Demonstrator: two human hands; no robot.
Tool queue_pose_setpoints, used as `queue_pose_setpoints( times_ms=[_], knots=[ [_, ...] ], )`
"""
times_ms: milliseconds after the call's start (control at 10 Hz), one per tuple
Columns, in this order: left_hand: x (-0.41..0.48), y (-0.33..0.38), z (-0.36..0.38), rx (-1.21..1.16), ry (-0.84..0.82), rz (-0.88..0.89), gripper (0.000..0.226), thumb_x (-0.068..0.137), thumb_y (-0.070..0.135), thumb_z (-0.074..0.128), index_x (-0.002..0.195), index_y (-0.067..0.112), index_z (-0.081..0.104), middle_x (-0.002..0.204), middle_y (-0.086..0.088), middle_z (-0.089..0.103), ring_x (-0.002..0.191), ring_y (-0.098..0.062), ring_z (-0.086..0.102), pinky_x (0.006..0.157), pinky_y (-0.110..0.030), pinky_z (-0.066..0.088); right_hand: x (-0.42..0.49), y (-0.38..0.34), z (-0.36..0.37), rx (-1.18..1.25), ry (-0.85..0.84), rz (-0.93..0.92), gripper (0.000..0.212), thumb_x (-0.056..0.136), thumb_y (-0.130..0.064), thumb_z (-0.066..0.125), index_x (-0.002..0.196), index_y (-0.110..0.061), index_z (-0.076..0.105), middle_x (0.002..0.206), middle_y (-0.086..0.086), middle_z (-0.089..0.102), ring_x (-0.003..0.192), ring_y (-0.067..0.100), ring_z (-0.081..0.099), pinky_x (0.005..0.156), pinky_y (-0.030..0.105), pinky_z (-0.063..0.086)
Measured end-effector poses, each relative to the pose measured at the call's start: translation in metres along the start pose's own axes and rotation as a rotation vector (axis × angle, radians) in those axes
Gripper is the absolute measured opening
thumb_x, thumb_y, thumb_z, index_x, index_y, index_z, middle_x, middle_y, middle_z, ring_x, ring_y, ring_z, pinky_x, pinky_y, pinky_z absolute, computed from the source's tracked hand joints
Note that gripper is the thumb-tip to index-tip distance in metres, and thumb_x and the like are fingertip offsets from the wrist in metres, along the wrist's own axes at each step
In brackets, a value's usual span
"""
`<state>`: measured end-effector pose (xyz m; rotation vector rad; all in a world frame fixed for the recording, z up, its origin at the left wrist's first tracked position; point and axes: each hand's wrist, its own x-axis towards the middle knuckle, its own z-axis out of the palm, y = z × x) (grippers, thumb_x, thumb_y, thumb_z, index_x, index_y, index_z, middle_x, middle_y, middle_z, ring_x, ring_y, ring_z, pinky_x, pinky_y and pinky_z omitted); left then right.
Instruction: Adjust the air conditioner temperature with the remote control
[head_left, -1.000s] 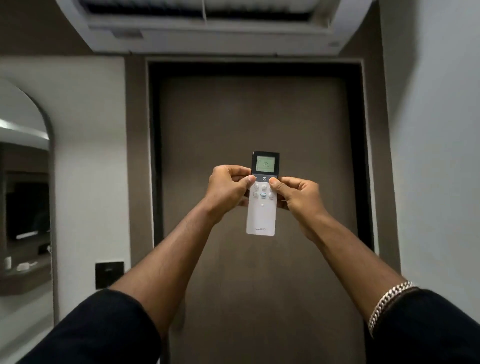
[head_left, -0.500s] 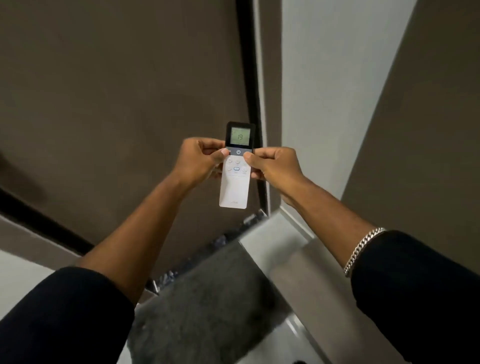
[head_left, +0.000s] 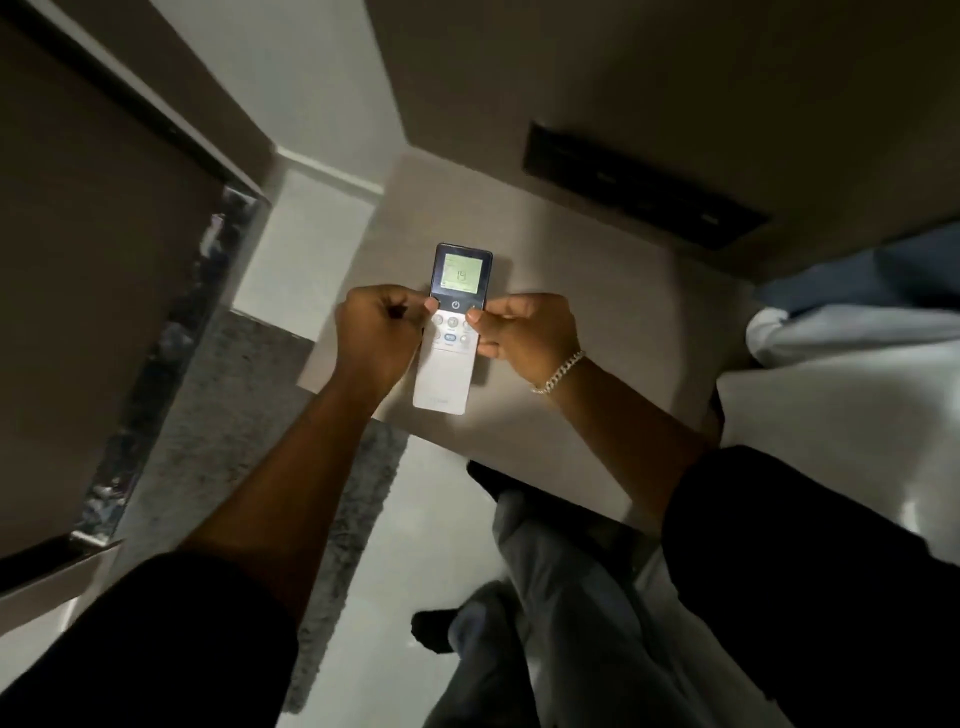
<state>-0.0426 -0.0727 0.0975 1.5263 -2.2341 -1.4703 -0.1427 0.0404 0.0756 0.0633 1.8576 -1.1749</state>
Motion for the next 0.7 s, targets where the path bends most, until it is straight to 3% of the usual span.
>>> queue_pose_setpoints(
  times_ms=[100,200,300,400,500,700],
  knots=[
    [0.012,-0.021,0.049,0.045,-0.037,0.026,0.013,0.084,0.01,0.069,0.088,0.0,0.075,0.091,-0.018,0.076,0.081,-0.027,0.071,0.082,-0.042,0.059,0.027,0.035,-0.016,-0.017,0.074,0.046,0.028,0.081,-0.008,0.073,0.103,0.009,0.069,0.106,0.027,0.072,0.083,0.029,0.073,0.067,0.031,0.063],
    [0.019,-0.043,0.104,0.147,-0.077,0.056,0.011,0.084,0.004,0.065,0.088,0.001,0.075,0.09,-0.017,0.076,0.086,-0.024,0.069,0.088,-0.032,0.054,0.055,0.076,-0.032,-0.111,0.221,0.06,0.019,0.078,-0.011,0.075,0.09,0.003,0.075,0.092,0.026,0.075,0.082,0.037,0.074,0.081,0.046,0.06],
    [0.021,-0.049,0.122,0.191,-0.074,0.097,0.016,0.083,-0.001,0.062,0.092,0.002,0.075,0.095,-0.015,0.076,0.093,-0.025,0.07,0.087,-0.019,0.045,0.065,0.091,-0.035,-0.21,0.31,0.055,0.016,0.075,-0.017,0.076,0.078,-0.001,0.077,0.08,0.023,0.076,0.076,0.036,0.073,0.08,0.047,0.06],
    [0.019,-0.051,0.133,0.324,-0.076,0.185,0.028,0.08,-0.008,0.054,0.094,0.004,0.075,0.097,-0.015,0.077,0.096,-0.029,0.069,0.085,-0.019,0.042,0.076,0.105,-0.034,-0.164,0.365,0.117,0.016,0.068,-0.019,0.081,0.078,-0.007,0.078,0.082,0.013,0.077,0.075,0.029,0.074,0.076,0.043,0.062],
    [0.025,-0.052,0.131,0.354,-0.115,0.167,0.032,0.077,-0.01,0.05,0.093,0.004,0.074,0.095,-0.017,0.076,0.094,-0.033,0.068,0.086,-0.025,0.046,0.084,0.105,-0.034,-0.102,0.373,0.175,0.018,0.064,-0.016,0.084,0.077,-0.006,0.078,0.083,0.013,0.077,0.078,0.029,0.074,0.076,0.043,0.062],
    [0.009,-0.043,0.109,0.239,-0.146,0.037,0.029,0.082,0.0,0.054,0.1,0.009,0.075,0.103,-0.011,0.076,0.102,-0.024,0.068,0.08,-0.011,0.039,0.064,0.087,-0.035,-0.244,0.385,0.215,0.014,0.073,-0.014,0.075,0.085,-0.007,0.078,0.096,0.011,0.078,0.094,0.029,0.073,0.09,0.037,0.057]
  ],
)
